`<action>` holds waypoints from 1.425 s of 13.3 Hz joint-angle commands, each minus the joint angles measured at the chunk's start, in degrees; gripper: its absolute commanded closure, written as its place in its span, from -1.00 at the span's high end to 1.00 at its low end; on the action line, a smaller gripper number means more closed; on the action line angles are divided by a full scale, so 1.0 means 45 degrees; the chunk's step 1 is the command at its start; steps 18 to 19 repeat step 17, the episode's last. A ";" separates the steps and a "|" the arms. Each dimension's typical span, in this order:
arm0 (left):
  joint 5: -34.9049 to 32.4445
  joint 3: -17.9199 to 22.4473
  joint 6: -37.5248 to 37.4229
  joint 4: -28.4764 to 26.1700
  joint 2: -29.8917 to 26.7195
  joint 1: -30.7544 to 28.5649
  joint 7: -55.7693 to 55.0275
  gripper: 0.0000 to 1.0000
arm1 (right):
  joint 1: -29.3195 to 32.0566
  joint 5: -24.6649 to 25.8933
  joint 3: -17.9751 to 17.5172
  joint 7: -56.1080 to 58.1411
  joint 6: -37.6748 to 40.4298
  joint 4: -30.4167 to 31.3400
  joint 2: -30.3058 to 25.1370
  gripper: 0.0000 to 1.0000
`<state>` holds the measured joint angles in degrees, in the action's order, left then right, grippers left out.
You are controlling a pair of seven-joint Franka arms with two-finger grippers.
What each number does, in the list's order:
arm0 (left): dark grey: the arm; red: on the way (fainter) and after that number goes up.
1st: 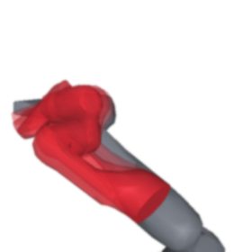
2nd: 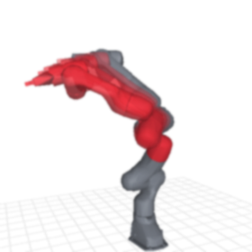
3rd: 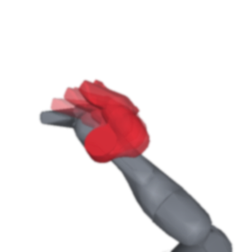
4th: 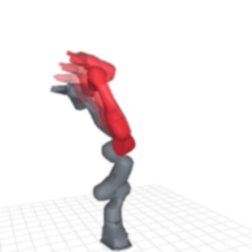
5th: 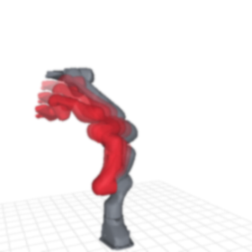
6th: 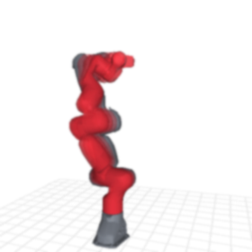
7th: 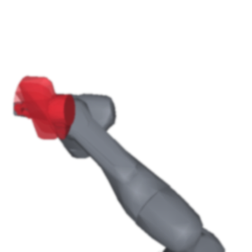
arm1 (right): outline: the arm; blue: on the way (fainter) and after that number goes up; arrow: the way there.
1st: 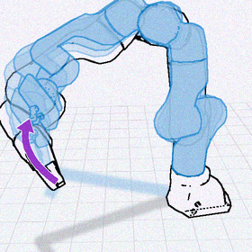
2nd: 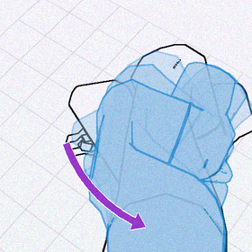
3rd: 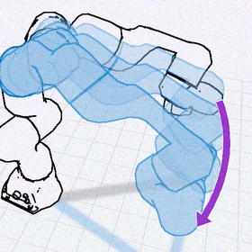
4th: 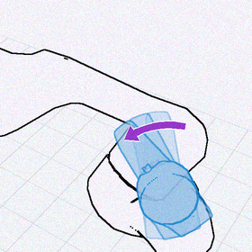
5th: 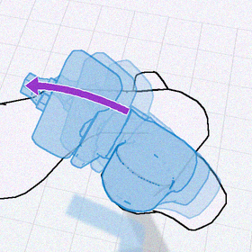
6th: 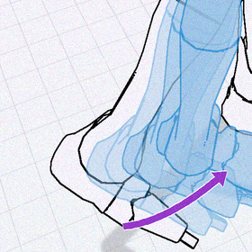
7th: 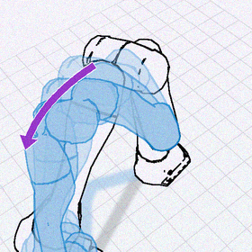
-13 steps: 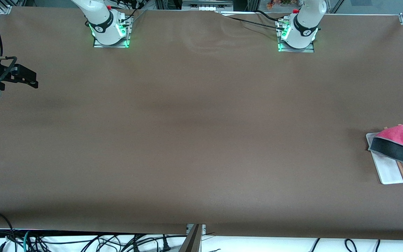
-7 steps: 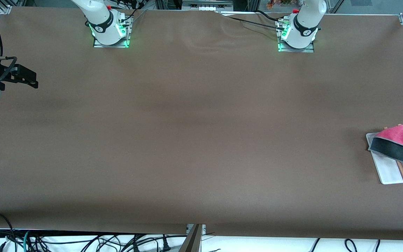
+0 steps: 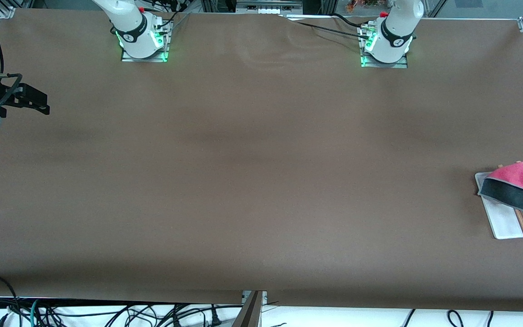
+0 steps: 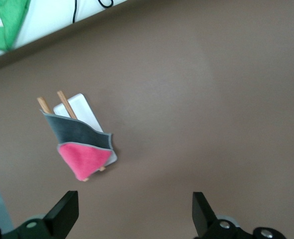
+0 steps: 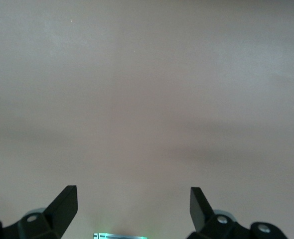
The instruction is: Pass towel and hang on rack
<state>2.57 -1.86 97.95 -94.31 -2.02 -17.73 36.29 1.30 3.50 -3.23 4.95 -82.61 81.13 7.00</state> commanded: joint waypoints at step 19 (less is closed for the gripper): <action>-0.0122 -0.1188 -0.1883 -0.0352 -0.0488 0.0190 -0.7342 1.00 | 0.0004 -0.0134 -0.0004 -0.0065 0.0017 -0.0157 0.0066 1.00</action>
